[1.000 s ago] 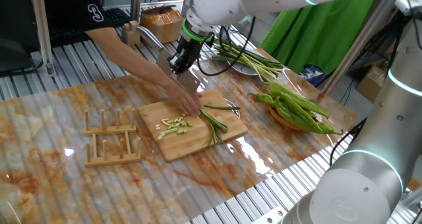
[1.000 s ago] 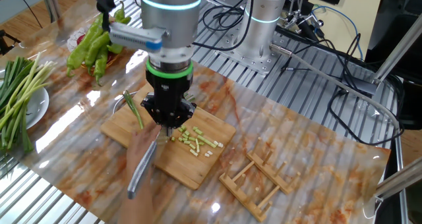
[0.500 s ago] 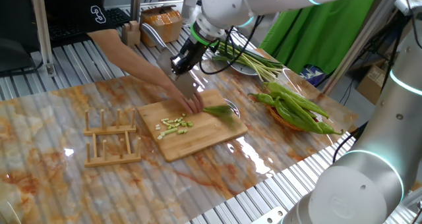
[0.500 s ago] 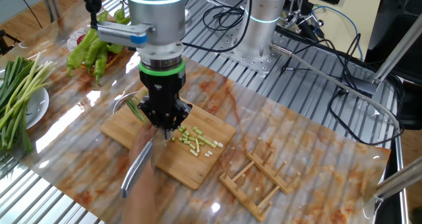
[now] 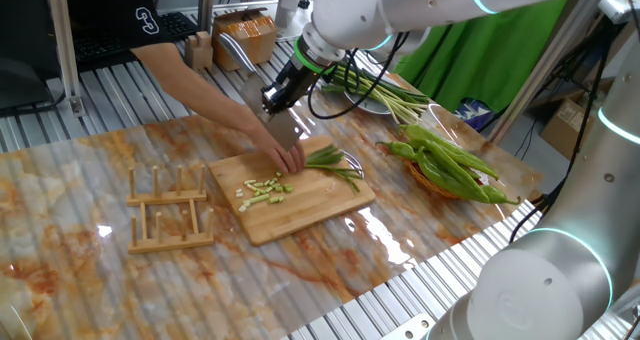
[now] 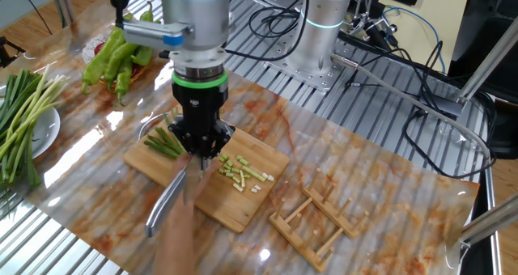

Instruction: Chop the green garlic

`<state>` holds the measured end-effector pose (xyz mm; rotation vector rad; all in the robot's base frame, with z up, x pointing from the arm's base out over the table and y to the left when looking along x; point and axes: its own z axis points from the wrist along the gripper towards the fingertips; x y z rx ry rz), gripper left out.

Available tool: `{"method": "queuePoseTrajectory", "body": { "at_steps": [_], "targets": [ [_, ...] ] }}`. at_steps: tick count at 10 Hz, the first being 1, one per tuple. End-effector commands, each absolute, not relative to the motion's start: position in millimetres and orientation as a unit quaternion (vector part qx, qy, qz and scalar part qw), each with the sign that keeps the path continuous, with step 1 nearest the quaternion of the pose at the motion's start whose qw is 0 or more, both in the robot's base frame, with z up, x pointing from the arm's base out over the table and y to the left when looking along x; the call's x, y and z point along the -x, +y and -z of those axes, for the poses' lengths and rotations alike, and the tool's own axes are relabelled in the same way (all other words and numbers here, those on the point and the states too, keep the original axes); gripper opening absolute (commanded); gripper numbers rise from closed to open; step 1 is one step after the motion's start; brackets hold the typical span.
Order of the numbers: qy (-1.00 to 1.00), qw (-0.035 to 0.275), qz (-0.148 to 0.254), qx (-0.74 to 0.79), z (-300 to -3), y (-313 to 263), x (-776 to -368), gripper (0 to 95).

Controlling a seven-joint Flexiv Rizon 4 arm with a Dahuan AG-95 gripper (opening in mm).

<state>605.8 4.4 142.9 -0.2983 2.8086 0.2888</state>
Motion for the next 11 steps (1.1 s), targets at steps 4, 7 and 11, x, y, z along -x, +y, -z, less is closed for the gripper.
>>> {"method": "queuePoseTrajectory", "body": {
  "at_steps": [4,7,11],
  "targets": [
    [0.976,0.161,-0.101,0.101,-144.0,1.2,-603.5,0.0],
    [0.976,0.165,-0.102,0.101,-142.4,-4.1,-604.5,0.0],
    [0.978,0.16,-0.101,0.09,-144.4,-8.0,-606.0,0.0]
  ]
}}
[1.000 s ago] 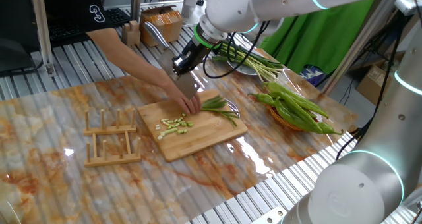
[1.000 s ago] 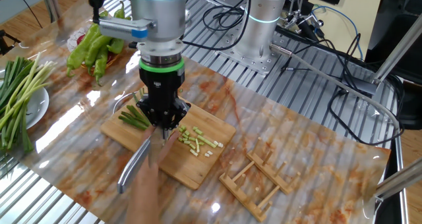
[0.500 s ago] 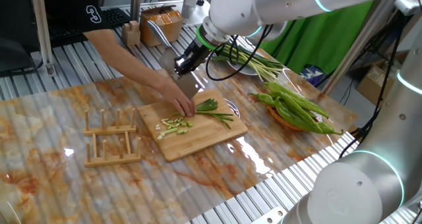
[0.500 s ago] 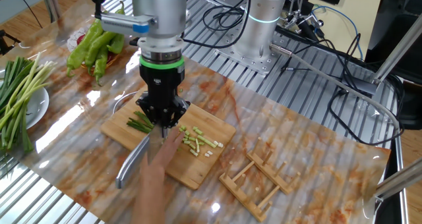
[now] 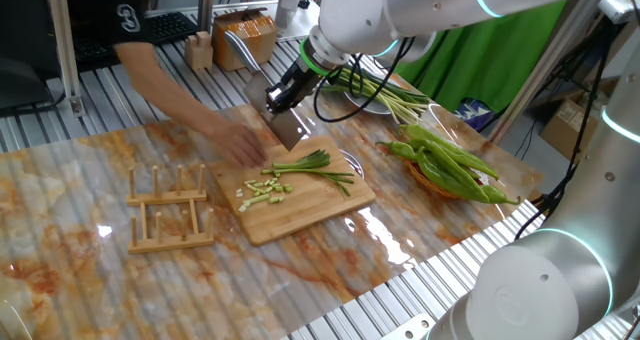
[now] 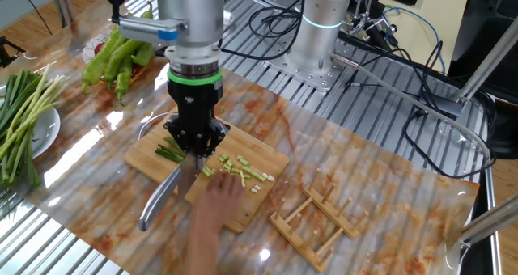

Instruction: Chop the green garlic

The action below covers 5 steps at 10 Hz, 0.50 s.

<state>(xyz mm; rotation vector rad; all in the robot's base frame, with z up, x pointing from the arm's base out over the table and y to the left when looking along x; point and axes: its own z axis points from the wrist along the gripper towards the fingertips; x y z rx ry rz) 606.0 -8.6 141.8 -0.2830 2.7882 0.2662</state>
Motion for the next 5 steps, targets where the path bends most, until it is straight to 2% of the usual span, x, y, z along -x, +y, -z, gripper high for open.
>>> {"method": "queuePoseTrajectory", "body": {
  "at_steps": [1,5],
  "targets": [
    [0.98,0.158,-0.098,0.073,-144.8,-8.5,-606.0,0.0],
    [0.989,0.139,-0.056,0.011,-145.8,-10.1,-608.6,0.0]
  ]
}}
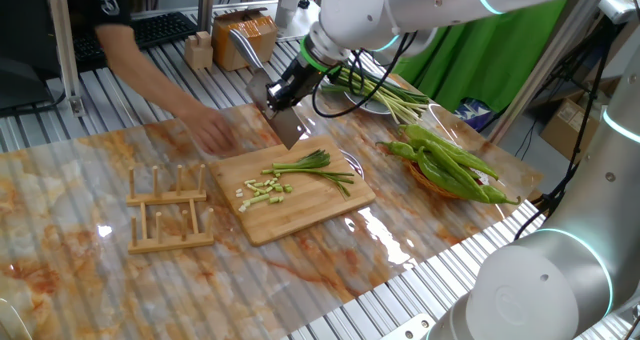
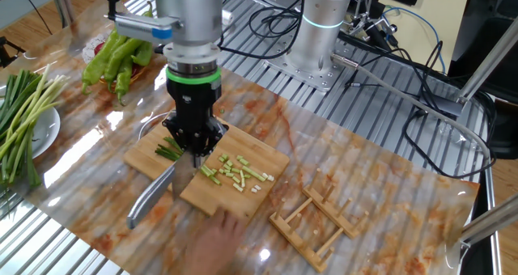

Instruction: Chop the green garlic

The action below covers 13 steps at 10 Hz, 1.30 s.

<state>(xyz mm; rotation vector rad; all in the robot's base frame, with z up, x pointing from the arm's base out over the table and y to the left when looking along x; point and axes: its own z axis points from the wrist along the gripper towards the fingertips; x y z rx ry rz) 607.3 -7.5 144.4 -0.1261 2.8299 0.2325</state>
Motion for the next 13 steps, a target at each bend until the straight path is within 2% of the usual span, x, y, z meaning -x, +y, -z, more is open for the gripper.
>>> {"method": "queuePoseTrajectory", "body": {
  "at_steps": [1,4,6,8,13],
  "targets": [
    [0.989,0.136,-0.059,0.011,-147.1,-11.1,-610.1,0.0],
    [0.989,0.123,-0.064,0.042,-151.8,-11.9,-612.7,0.0],
    [0.987,0.13,-0.064,0.075,-153.7,-13.1,-613.3,0.0],
    [0.981,0.135,-0.087,0.105,-153.7,-21.2,-614.5,0.0],
    [0.98,0.14,-0.092,0.105,-151.0,-32.4,-615.8,0.0]
  ]
}}
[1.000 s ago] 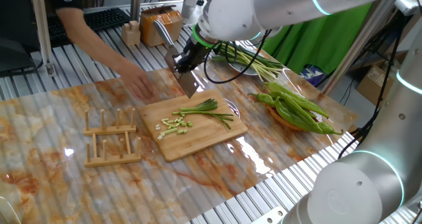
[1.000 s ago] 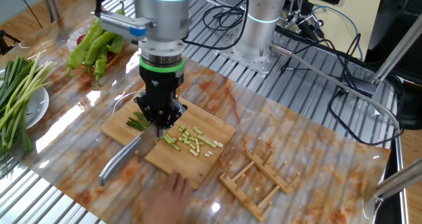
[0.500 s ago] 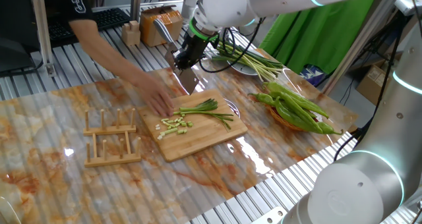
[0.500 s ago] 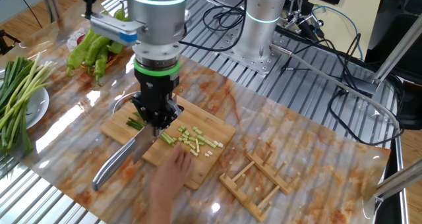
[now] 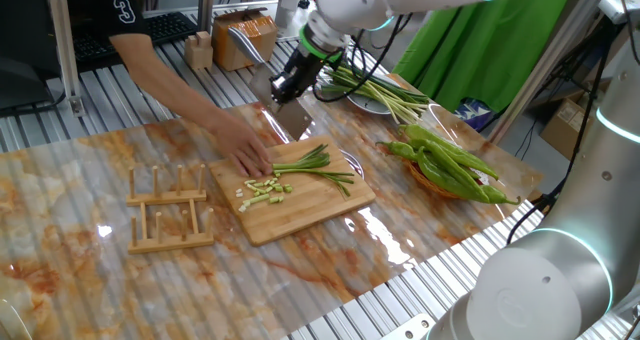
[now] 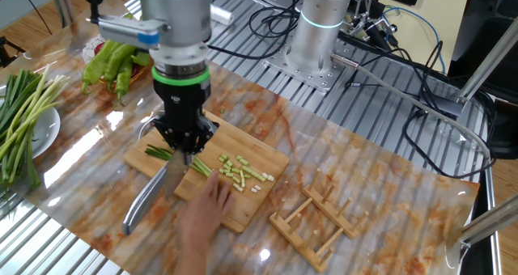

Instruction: Chop the green garlic

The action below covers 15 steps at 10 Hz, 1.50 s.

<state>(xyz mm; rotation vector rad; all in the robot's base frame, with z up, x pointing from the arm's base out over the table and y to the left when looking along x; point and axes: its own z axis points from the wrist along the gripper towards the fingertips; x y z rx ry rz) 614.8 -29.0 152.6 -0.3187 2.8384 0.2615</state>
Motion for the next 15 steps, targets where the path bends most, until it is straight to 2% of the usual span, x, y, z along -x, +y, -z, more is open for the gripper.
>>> {"method": "queuePoseTrajectory", "body": {
  "at_steps": [1,3,5,6,9,11,15],
  "targets": [
    [0.98,0.14,-0.093,0.105,-150.6,-33.5,-615.9,0.0],
    [0.981,0.138,-0.093,0.102,-148.9,-38.4,-616.3,0.0],
    [0.986,0.13,-0.072,0.078,-149.0,-38.3,-616.2,0.0],
    [0.99,0.126,-0.045,0.052,-150.1,-36.4,-615.7,0.0],
    [0.995,0.096,-0.025,0.016,-156.2,-37.9,-612.7,0.0],
    [0.998,0.06,0.008,0.006,-154.6,-31.9,-613.2,0.0],
    [0.999,0.035,0.013,-0.016,-148.4,-24.8,-614.3,0.0]
  ]
}}
